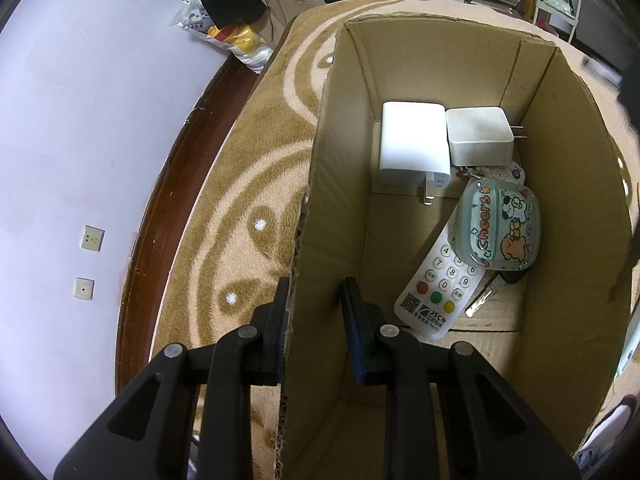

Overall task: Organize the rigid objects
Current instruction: 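Carry the keys into the box with the right tool and release them, then move the right tool to the rug and grasp the white flat power bank, then carry the white power bank into the box with the right tool and release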

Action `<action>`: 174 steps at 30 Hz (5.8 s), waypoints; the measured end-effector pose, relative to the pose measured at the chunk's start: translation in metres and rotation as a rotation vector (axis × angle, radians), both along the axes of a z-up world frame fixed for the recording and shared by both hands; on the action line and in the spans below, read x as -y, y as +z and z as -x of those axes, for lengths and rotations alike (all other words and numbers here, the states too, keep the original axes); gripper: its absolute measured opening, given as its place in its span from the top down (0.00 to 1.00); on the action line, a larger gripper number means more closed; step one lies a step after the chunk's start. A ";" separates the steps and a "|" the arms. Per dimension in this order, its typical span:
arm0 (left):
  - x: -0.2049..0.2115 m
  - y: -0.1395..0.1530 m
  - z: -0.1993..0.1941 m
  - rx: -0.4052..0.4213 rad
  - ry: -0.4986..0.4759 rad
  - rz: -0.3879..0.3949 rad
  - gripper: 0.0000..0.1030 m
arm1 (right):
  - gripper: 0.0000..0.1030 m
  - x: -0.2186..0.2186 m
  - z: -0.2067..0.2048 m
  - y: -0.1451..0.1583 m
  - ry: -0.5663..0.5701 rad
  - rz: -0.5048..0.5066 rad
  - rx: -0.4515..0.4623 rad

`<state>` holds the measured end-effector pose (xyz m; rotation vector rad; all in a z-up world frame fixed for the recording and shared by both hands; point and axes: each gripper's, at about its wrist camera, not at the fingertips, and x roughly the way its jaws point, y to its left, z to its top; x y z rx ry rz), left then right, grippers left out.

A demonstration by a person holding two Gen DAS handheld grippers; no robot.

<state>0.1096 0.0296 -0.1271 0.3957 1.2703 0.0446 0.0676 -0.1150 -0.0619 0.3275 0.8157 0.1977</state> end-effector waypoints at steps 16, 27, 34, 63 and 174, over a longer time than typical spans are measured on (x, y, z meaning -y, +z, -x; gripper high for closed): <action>0.000 0.000 0.000 0.000 0.000 -0.001 0.77 | 0.73 0.005 -0.004 -0.021 -0.038 0.001 -0.050; 0.001 -0.001 -0.001 0.000 -0.002 -0.004 0.77 | 0.73 0.008 -0.001 -0.025 -0.047 0.005 -0.062; 0.003 -0.002 -0.001 0.000 -0.008 -0.012 0.77 | 0.70 0.005 0.006 -0.012 -0.036 0.070 -0.025; 0.004 0.001 -0.002 0.003 -0.013 -0.023 0.77 | 0.00 0.091 0.077 -0.051 -0.314 0.152 -0.187; 0.005 0.004 -0.002 0.006 -0.021 -0.042 0.76 | 0.51 0.015 0.008 0.031 -0.132 0.019 0.065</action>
